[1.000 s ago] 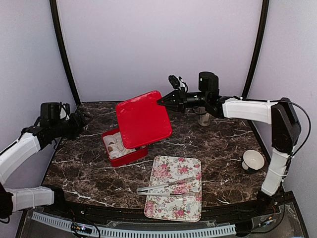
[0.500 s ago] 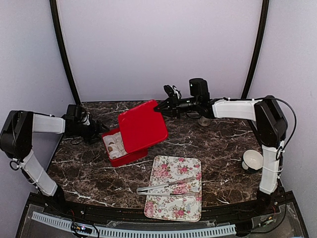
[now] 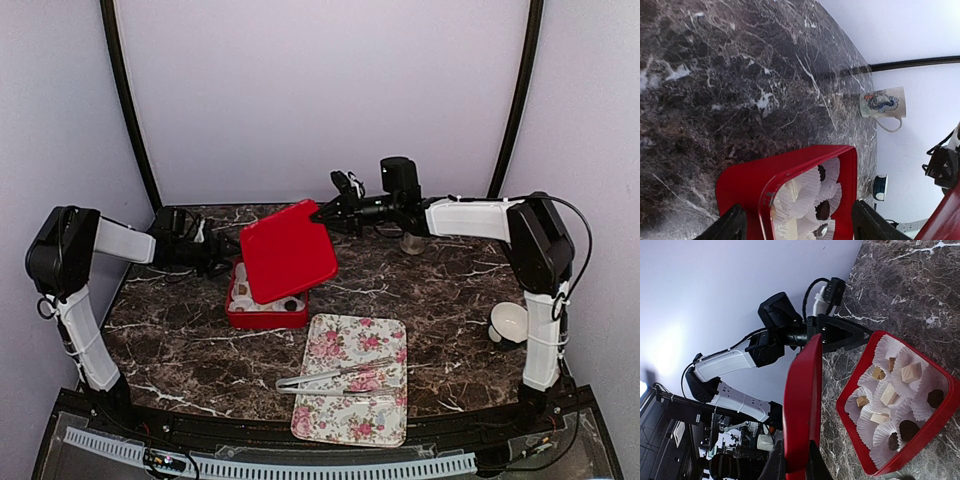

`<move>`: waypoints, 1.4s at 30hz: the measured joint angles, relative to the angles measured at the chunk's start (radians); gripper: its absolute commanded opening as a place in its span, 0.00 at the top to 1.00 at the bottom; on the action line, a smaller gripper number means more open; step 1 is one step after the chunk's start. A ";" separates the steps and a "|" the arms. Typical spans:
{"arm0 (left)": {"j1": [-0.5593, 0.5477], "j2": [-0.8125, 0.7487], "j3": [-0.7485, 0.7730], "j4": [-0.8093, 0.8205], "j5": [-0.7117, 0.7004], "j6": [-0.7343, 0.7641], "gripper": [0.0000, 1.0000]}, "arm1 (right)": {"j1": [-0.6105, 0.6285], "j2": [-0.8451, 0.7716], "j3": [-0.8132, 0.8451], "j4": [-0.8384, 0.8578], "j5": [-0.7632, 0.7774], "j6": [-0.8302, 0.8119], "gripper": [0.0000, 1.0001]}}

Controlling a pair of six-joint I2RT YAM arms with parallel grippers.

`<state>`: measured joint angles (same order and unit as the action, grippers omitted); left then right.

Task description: Pack the chocolate

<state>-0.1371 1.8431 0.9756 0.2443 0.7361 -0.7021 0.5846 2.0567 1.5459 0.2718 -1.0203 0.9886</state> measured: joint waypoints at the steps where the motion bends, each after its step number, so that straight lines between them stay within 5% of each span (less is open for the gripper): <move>1: 0.005 -0.008 -0.002 0.005 -0.008 -0.010 0.23 | 0.000 0.006 0.003 -0.002 0.006 0.003 1.00; 15: 0.095 -0.292 -0.029 -0.140 -0.145 0.047 0.19 | 0.059 0.099 0.000 0.200 0.189 0.244 1.00; 29: 0.052 -0.285 -0.043 -0.281 -0.179 0.156 0.26 | 0.146 0.218 0.042 0.211 0.343 0.335 1.00; 42: -0.051 -0.112 0.039 -0.382 -0.224 0.240 0.35 | 0.148 0.219 0.042 0.179 0.401 0.365 1.00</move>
<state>-0.1883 1.7309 1.0142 -0.1375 0.5125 -0.4622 0.7322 2.2753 1.5875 0.4511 -0.6197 1.3537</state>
